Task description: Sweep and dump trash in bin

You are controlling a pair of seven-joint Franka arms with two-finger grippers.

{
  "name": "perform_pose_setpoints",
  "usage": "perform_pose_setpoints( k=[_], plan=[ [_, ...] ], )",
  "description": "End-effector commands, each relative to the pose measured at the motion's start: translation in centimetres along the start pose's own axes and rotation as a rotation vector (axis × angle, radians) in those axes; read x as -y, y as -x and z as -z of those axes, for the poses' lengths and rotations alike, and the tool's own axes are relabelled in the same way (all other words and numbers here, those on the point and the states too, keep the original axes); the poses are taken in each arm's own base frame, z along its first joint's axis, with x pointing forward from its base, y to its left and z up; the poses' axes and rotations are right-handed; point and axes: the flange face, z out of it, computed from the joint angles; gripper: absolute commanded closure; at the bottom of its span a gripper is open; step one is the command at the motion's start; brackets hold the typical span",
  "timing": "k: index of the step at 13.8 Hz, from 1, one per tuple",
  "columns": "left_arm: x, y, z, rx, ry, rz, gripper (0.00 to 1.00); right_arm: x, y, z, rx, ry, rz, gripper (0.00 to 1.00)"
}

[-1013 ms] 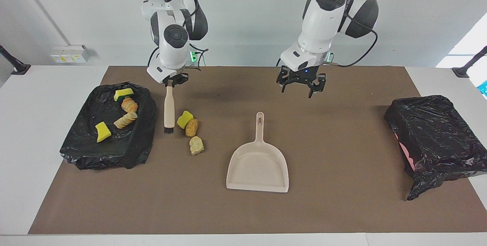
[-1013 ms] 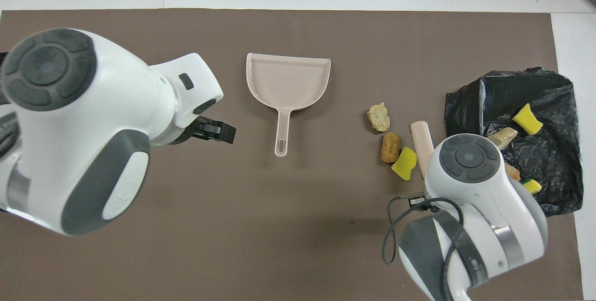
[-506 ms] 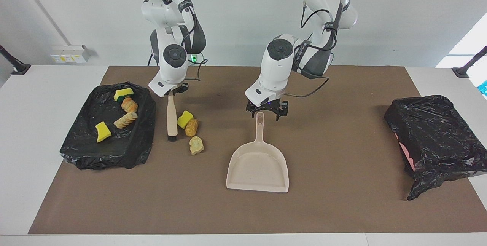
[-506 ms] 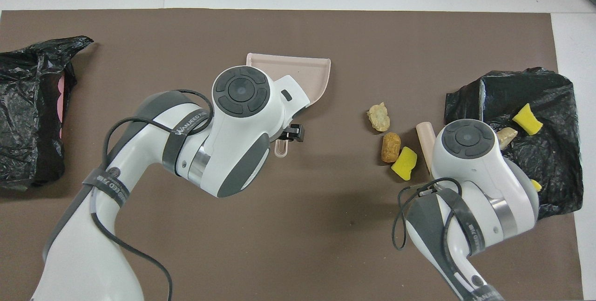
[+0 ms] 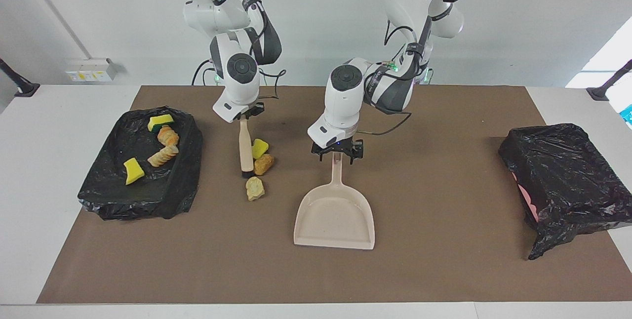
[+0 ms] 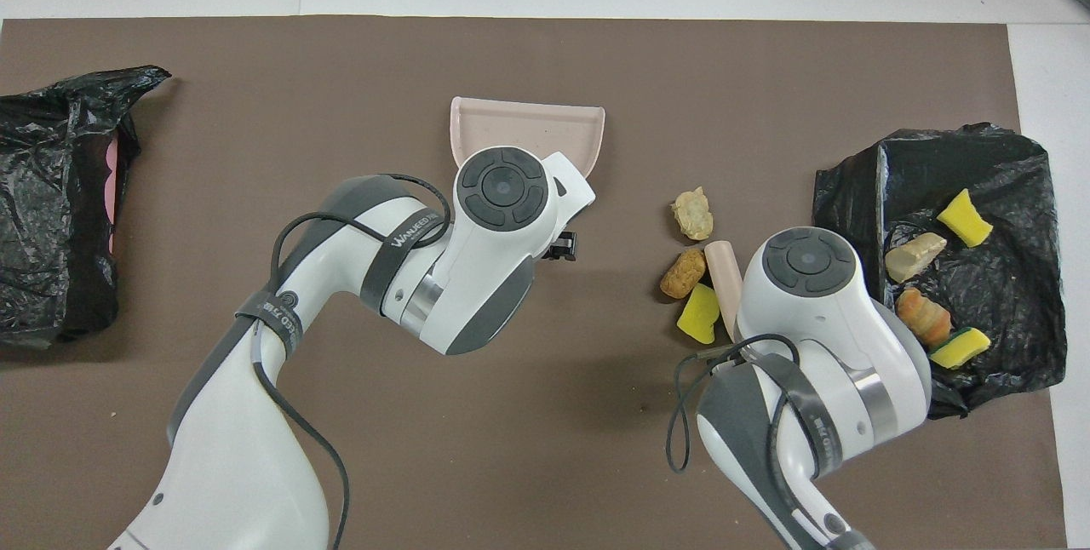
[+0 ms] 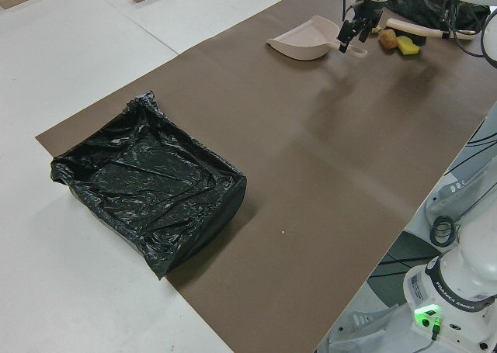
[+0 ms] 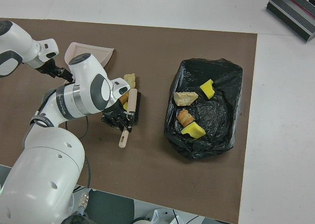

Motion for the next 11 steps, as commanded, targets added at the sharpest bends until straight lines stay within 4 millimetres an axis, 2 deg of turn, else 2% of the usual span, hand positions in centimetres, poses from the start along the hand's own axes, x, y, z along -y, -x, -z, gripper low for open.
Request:
perform_pose_setpoints(
  k=[1, 2, 3, 4, 5, 6, 9, 11],
  plan=[
    [-0.3, -0.7, -0.8, -0.017, -0.025, 0.008, 0.00, -1.6, -0.5, 4.4, -0.022, -0.027, -0.047, 1.00],
    [-0.3, -0.7, -0.8, -0.017, -0.025, 0.006, 0.12, -2.3, -0.8, 5.3, -0.039, -0.025, -0.056, 1.00],
    [0.0, -0.9, -0.8, -0.020, -0.024, 0.007, 0.58, -3.0, -1.0, 5.4, -0.044, -0.012, -0.053, 1.00],
    [0.3, -1.0, -0.9, -0.021, -0.023, 0.007, 0.79, -3.6, -1.3, 5.4, -0.059, 0.015, -0.039, 1.00],
    [0.4, -1.1, -0.8, -0.019, -0.026, 0.008, 0.92, -3.7, -1.4, 5.3, -0.066, 0.028, -0.020, 1.00],
    [0.5, -1.2, -0.5, -0.021, -0.026, 0.009, 1.00, -3.8, -1.5, 5.2, -0.078, 0.026, -0.013, 1.00],
    [1.3, -1.6, 0.4, -0.034, -0.028, 0.005, 1.00, -6.2, -3.1, 3.9, -0.119, 0.025, -0.002, 1.00],
    [3.0, -2.1, 2.3, -0.048, -0.019, -0.065, 1.00, -6.1, -4.1, 2.4, -0.117, 0.022, 0.002, 1.00]
  ],
)
